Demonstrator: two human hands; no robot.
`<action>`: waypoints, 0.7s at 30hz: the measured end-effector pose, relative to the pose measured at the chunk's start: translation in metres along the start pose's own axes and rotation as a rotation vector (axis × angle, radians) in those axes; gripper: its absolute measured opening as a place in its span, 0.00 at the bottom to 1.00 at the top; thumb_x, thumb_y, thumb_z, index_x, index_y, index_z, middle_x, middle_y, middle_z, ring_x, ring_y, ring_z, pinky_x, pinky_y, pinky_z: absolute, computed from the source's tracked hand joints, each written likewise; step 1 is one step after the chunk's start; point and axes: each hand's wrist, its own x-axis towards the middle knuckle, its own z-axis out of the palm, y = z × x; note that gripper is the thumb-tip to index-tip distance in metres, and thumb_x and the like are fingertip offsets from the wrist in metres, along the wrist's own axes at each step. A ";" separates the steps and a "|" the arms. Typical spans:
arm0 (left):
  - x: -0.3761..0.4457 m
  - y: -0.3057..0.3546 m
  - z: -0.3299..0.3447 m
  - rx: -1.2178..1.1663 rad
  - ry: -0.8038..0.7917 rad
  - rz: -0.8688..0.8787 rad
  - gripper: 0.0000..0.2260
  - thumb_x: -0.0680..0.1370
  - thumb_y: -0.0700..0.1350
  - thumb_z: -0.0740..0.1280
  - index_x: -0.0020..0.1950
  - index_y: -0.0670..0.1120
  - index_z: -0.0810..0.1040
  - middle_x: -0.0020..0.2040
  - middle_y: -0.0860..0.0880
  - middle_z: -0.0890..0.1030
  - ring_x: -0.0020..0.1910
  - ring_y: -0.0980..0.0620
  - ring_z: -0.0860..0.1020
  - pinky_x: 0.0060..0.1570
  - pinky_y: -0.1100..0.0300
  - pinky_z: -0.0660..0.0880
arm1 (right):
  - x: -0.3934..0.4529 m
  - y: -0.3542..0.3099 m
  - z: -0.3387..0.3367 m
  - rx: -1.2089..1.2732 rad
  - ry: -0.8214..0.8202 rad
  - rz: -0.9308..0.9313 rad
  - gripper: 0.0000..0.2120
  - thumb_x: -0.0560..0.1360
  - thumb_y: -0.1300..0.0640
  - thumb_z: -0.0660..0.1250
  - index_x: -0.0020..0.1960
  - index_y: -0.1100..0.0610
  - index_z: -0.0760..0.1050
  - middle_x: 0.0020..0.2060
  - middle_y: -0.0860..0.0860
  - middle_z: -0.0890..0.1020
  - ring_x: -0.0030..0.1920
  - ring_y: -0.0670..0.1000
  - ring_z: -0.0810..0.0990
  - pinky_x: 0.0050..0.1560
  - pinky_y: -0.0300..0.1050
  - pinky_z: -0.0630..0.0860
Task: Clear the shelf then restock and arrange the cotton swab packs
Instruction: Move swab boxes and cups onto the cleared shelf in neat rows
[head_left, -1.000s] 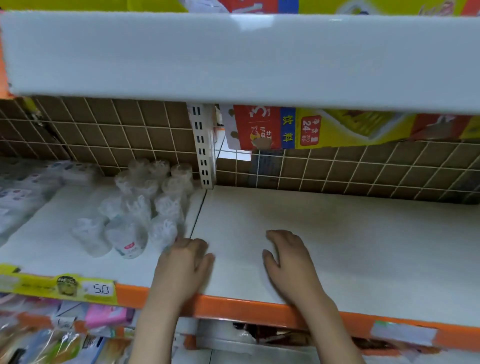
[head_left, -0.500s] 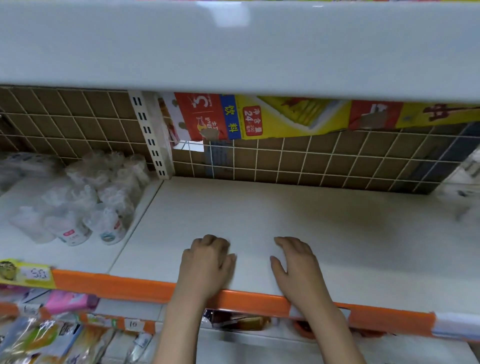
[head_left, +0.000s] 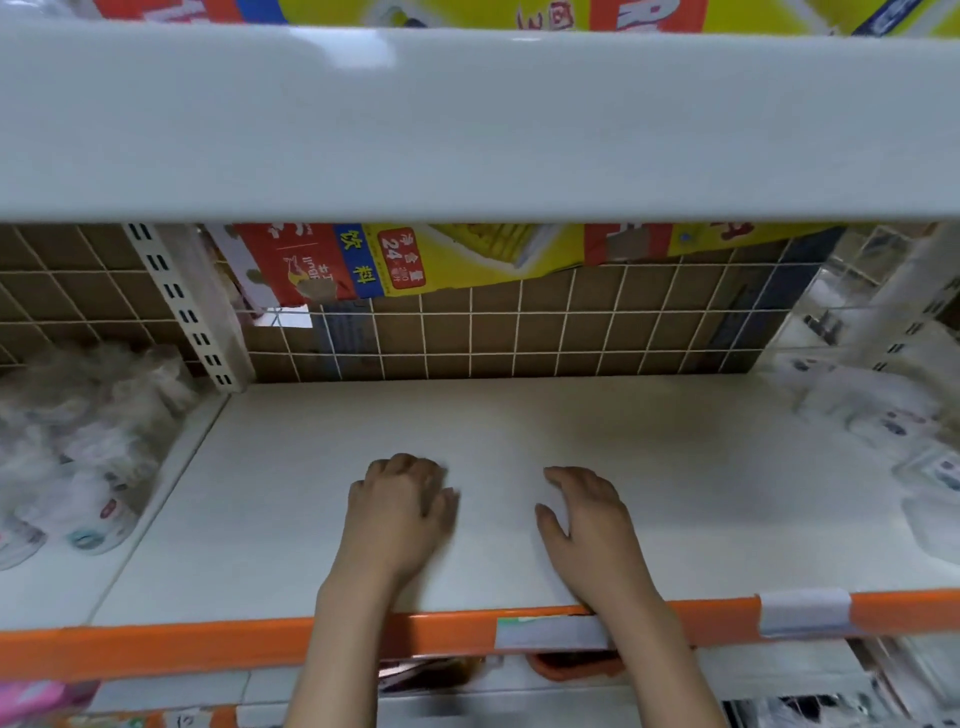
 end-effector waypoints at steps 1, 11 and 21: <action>0.002 0.008 0.001 -0.001 -0.004 0.002 0.18 0.78 0.57 0.58 0.62 0.52 0.75 0.62 0.50 0.76 0.61 0.47 0.71 0.55 0.56 0.66 | 0.001 0.006 -0.004 0.012 0.015 0.000 0.19 0.76 0.55 0.62 0.66 0.58 0.72 0.61 0.54 0.77 0.63 0.56 0.72 0.64 0.47 0.67; 0.011 0.148 0.063 -0.052 -0.006 -0.020 0.15 0.79 0.55 0.60 0.62 0.51 0.75 0.63 0.50 0.73 0.62 0.47 0.69 0.56 0.55 0.66 | 0.004 0.132 -0.089 -0.026 0.035 -0.012 0.23 0.73 0.49 0.58 0.66 0.55 0.72 0.61 0.52 0.77 0.63 0.55 0.71 0.64 0.53 0.68; 0.014 0.276 0.124 -0.022 -0.047 0.107 0.16 0.79 0.56 0.57 0.63 0.52 0.73 0.64 0.51 0.72 0.63 0.48 0.68 0.57 0.56 0.67 | 0.001 0.249 -0.172 0.029 0.257 -0.007 0.16 0.72 0.60 0.68 0.60 0.61 0.77 0.54 0.58 0.80 0.56 0.61 0.76 0.58 0.50 0.70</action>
